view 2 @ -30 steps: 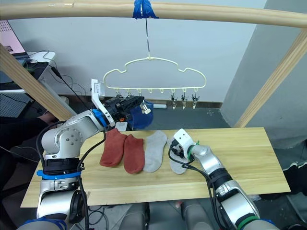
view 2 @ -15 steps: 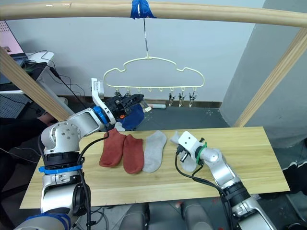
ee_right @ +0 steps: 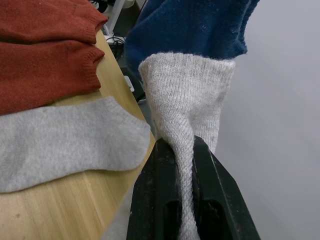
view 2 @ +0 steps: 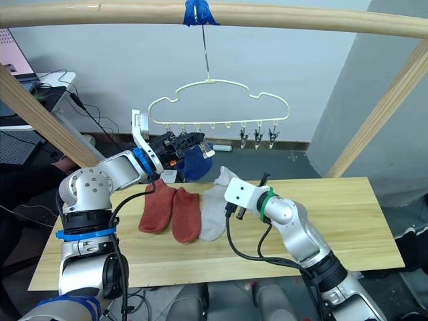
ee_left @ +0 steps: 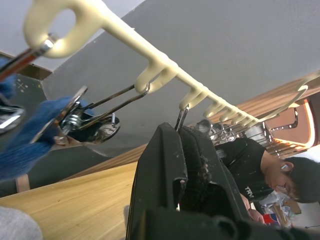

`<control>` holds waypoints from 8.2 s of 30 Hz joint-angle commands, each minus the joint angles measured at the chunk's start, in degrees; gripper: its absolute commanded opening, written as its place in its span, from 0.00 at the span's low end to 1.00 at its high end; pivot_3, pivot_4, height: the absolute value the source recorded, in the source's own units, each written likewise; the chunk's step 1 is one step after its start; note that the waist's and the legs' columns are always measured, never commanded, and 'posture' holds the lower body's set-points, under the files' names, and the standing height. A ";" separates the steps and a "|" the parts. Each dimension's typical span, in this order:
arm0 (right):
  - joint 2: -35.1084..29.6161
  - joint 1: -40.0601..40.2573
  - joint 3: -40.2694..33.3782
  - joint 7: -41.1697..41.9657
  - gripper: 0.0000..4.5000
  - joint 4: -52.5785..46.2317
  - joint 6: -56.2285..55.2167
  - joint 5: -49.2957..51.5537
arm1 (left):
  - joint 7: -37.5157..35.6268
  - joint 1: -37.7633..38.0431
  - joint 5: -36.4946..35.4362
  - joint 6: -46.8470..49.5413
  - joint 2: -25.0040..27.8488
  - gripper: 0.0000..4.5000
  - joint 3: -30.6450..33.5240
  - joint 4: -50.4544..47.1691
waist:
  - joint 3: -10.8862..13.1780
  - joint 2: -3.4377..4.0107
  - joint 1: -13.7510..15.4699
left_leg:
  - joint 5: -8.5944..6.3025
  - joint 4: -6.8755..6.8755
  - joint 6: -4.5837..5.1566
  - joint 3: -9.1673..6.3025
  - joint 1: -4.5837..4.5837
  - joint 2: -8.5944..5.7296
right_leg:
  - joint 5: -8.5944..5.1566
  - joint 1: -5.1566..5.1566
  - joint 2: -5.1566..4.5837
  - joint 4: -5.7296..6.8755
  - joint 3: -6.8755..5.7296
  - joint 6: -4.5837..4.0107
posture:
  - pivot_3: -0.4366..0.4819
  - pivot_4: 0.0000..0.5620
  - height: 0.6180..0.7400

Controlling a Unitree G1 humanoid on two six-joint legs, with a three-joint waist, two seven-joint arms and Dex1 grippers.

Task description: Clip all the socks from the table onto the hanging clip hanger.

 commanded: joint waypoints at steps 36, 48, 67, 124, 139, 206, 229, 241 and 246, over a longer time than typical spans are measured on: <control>5.50 -8.80 -1.87 -1.97 0.00 2.17 -1.63 -0.93 | -0.11 3.44 3.27 -3.35 0.92 0.06 -3.10 -0.57 | -0.01 -0.02 0.00 | -0.01 -0.09 -0.01 -0.01 0.00 0.01 | 0.00 -0.01 -0.01 -0.08 -0.02 0.00 | 0.46 0.34 1.00; 8.07 -7.22 -6.55 -5.02 0.13 6.65 -2.95 4.09 | -3.90 8.29 2.64 -3.01 6.30 0.91 -3.77 -8.99 | -0.01 -0.02 0.06 | 0.13 -0.08 -0.25 -0.08 -0.67 0.01 | 0.14 -0.61 -0.02 -0.07 -0.10 -0.25 | 0.47 0.29 1.00; 10.38 5.92 -23.29 -6.82 0.99 -11.52 10.08 22.99 | -11.32 20.72 15.52 -21.43 13.21 1.00 -11.79 -21.47 | -0.16 -0.09 2.88 | 0.12 -0.07 -0.24 -0.17 -0.78 -0.06 | 0.13 -0.61 -0.18 -0.11 -0.30 -0.24 | 0.50 0.22 1.00; 17.22 -3.74 -23.92 -20.60 0.73 3.50 1.79 26.15 | -22.94 28.43 15.85 -44.83 10.56 1.00 -12.24 -29.16 | -5.53 -0.07 2.93 | 0.06 0.10 -0.04 -0.06 -0.58 -0.03 | 0.15 -0.54 -0.01 0.16 -0.11 -0.29 | 0.54 0.14 1.00; 18.68 -6.80 -25.95 -23.05 0.73 7.55 3.74 27.31 | -22.98 28.33 15.79 -44.75 10.60 1.00 -12.42 -29.28 | -5.57 -0.07 2.94 | 0.06 0.10 -0.03 -0.03 -0.53 -0.01 | 0.16 -0.52 0.02 0.19 -0.08 -0.30 | 0.55 0.15 1.00; 18.62 -11.77 -27.60 -21.77 0.01 13.89 2.09 31.60 | -22.85 31.67 19.17 -45.43 12.51 1.00 -14.20 -29.01 | -5.55 -0.05 3.04 | 0.05 0.01 -0.02 -0.01 -0.51 0.01 | 0.13 -0.53 0.03 0.15 -0.06 -0.34 | 0.57 0.18 1.00; 9.70 -10.42 -27.40 -15.30 0.01 -0.10 21.92 37.48 | -9.02 8.35 51.38 -52.64 -4.13 1.00 -34.43 27.78 | -5.19 0.52 1.54 | 0.00 0.00 0.09 0.04 -0.56 -0.03 | 0.03 -0.54 0.06 0.03 0.00 -0.25 | 0.40 0.31 1.00; 9.45 -9.71 -28.58 -18.65 0.01 -4.37 25.06 37.30 | -6.77 1.35 56.83 -57.04 -10.54 0.81 -34.80 48.99 | -4.56 0.52 -0.36 | -0.03 0.00 0.15 0.03 -0.64 -0.05 | -0.04 -0.54 0.06 -0.05 -0.02 -0.13 | 0.34 0.34 1.00; 9.25 -9.75 -28.71 -18.80 0.01 -4.27 25.28 37.35 | -8.07 2.28 56.84 -57.34 -10.28 0.50 -34.50 48.47 | -4.43 0.49 -0.42 | -0.03 -0.01 0.15 0.03 -0.64 -0.05 | -0.05 -0.54 0.06 -0.06 -0.02 -0.12 | 0.34 0.34 1.00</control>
